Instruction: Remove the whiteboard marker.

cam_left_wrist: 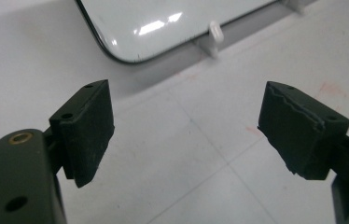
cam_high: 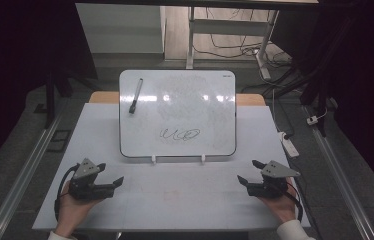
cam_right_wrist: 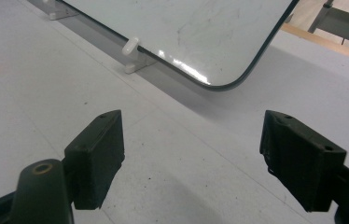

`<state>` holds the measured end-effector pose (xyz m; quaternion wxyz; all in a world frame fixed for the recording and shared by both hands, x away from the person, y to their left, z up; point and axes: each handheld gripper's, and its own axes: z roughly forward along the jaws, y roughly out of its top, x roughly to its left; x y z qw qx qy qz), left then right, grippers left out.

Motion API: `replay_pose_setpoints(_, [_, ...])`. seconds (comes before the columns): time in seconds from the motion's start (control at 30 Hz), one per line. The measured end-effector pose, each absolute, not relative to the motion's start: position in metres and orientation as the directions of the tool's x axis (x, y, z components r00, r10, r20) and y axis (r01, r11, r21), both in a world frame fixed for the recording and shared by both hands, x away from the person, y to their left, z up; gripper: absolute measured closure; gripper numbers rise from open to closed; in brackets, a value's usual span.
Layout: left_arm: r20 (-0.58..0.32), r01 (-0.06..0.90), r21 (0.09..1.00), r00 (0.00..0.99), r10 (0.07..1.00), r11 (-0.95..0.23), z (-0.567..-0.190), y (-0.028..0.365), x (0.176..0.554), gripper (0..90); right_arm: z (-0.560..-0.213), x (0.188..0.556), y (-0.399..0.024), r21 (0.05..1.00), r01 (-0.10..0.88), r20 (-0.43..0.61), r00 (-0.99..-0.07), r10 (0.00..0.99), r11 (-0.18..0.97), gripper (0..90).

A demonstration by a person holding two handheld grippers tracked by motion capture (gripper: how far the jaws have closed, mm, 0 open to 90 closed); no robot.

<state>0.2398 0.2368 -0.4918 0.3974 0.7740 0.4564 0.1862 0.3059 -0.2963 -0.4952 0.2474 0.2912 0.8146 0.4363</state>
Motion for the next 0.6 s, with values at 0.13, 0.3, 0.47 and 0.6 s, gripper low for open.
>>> replay_pose_setpoints(0.13, [-0.032,0.542,0.790,0.503,0.864,-0.286,-0.473,0.231,0.246,18.8,-0.496,0.308,-0.294,0.853,0.262,-0.145,-0.711,0.688,0.451,22.3])
replay_pose_setpoints(0.3, [-0.016,0.517,0.810,0.492,0.871,-0.277,-0.443,0.222,0.269,18.8,-0.496,0.308,-0.290,0.853,0.261,-0.137,-0.724,0.676,0.452,22.6])
replay_pose_setpoints(0.47, [0.010,0.492,0.826,0.474,0.880,-0.275,-0.422,0.217,0.294,19.5,-0.498,0.309,-0.288,0.843,0.264,-0.144,-0.730,0.669,0.469,22.5])
replay_pose_setpoints(0.6, [0.024,0.480,0.836,0.449,0.893,-0.264,-0.404,0.213,0.326,20.4,-0.500,0.309,-0.289,0.839,0.273,-0.139,-0.729,0.671,0.470,22.6])
